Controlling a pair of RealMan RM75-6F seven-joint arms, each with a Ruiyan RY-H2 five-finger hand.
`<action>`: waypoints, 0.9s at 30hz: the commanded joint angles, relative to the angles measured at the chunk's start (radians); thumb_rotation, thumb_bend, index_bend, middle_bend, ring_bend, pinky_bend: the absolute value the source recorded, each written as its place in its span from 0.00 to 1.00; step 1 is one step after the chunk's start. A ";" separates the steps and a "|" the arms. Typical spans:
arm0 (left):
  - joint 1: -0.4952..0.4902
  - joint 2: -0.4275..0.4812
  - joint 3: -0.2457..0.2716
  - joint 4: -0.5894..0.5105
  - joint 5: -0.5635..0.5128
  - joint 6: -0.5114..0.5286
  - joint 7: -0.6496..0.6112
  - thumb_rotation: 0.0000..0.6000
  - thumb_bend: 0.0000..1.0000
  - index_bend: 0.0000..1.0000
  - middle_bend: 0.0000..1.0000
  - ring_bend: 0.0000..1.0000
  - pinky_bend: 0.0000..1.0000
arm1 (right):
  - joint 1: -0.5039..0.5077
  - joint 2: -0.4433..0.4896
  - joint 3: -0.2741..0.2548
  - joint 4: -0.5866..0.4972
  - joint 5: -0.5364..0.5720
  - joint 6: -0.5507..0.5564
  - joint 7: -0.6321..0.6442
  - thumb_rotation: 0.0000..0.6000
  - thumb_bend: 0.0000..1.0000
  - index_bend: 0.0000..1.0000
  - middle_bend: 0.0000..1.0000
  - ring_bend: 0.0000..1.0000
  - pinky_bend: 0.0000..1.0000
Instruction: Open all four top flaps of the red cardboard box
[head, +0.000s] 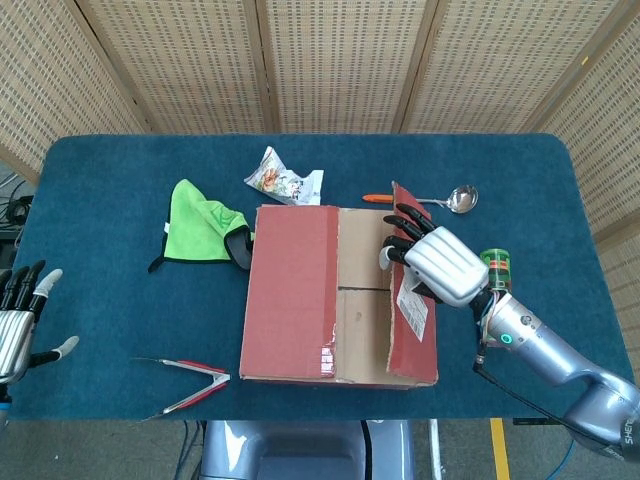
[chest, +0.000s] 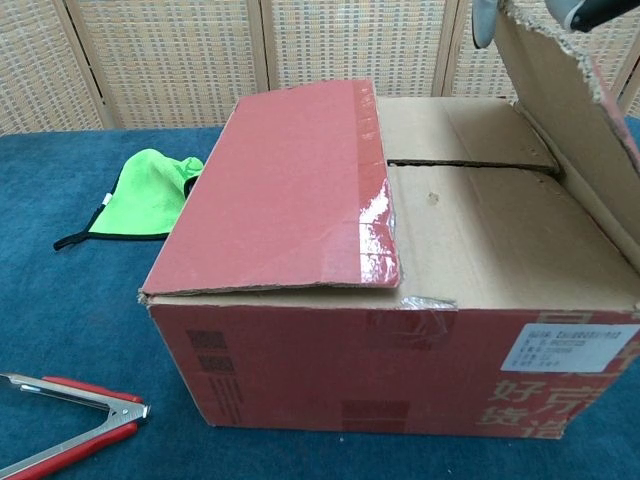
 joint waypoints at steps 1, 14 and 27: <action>-0.002 -0.001 0.000 -0.001 0.002 0.000 0.002 0.87 0.13 0.10 0.03 0.00 0.00 | -0.005 0.021 0.000 -0.002 0.001 0.000 -0.005 1.00 1.00 0.44 0.44 0.13 0.00; -0.006 0.001 -0.001 -0.010 0.006 0.001 0.010 0.87 0.13 0.10 0.03 0.00 0.00 | -0.031 0.104 0.007 0.005 0.010 0.015 -0.003 1.00 1.00 0.44 0.44 0.13 0.00; -0.015 0.010 -0.003 -0.017 0.020 -0.001 0.004 0.87 0.12 0.10 0.03 0.00 0.00 | -0.067 0.186 0.009 0.013 0.026 0.025 -0.001 1.00 1.00 0.44 0.44 0.13 0.00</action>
